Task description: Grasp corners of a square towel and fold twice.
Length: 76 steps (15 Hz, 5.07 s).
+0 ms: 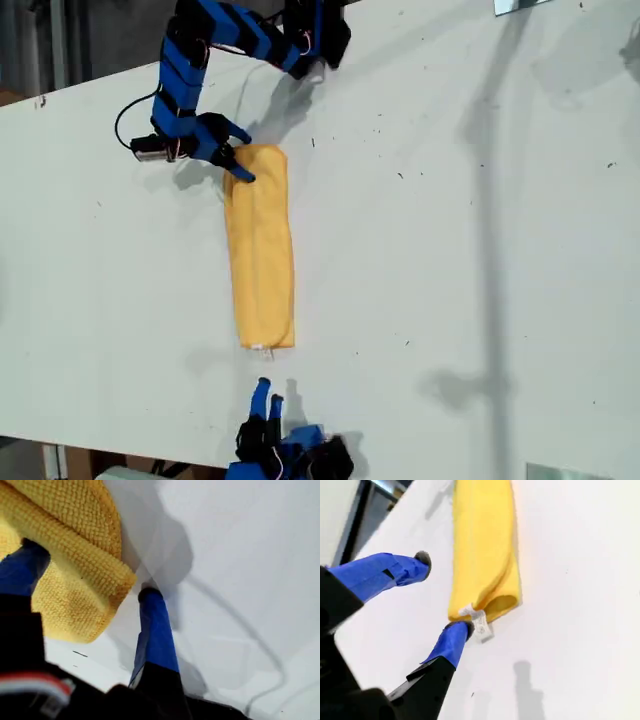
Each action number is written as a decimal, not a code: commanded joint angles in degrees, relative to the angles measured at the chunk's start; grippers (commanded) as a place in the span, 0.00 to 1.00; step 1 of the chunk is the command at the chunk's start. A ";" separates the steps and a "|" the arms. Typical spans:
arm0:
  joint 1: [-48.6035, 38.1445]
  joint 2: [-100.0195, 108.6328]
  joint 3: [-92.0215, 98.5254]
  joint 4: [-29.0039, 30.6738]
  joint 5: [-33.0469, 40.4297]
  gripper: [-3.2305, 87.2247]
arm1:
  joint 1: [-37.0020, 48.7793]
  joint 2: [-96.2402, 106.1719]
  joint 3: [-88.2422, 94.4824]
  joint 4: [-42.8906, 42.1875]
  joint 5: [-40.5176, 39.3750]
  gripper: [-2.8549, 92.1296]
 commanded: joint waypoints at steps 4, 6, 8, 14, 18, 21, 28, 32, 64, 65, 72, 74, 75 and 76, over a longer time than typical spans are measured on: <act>2.37 12.48 6.94 0.26 -3.78 0.27 | 7.12 15.82 17.40 -4.66 4.57 0.03; 3.16 12.48 7.21 0.09 -4.66 0.28 | 8.96 29.53 26.10 -6.68 8.44 0.03; 4.48 12.57 9.58 -2.90 -5.71 0.28 | 11.95 43.95 30.67 -3.34 9.93 0.03; 1.85 17.23 19.95 -10.55 -2.72 0.29 | 14.06 65.57 17.23 10.37 15.82 0.03; -4.39 18.11 24.61 -12.57 1.49 0.29 | 6.86 65.30 7.56 7.29 15.56 0.03; -8.70 18.11 27.86 -15.29 4.04 0.29 | -6.33 51.86 -4.48 4.22 12.92 0.03; -14.33 18.19 31.82 -16.17 5.80 0.29 | -25.05 18.98 -27.51 -1.93 6.42 0.03; -14.33 18.19 32.17 -16.35 5.63 0.29 | -28.12 5.19 -35.16 -7.82 4.22 0.03; -7.38 18.28 33.05 -14.59 -11.43 0.18 | -24.26 116.10 55.55 14.94 63.54 0.20; -6.42 18.28 33.31 -17.05 -7.12 0.08 | -25.75 116.10 55.81 14.59 63.81 0.20; -12.04 18.28 33.40 -14.94 24.17 0.08 | -25.75 116.10 55.55 15.56 61.44 0.20; -12.04 18.28 33.40 -14.85 24.17 0.08 | -25.93 116.10 55.55 15.56 61.44 0.20; -12.04 18.28 33.40 -14.85 24.17 0.08 | -25.93 116.10 55.55 15.56 61.44 0.20; -12.04 18.28 33.40 -14.85 24.08 0.08 | -25.93 116.10 55.55 15.56 61.44 0.20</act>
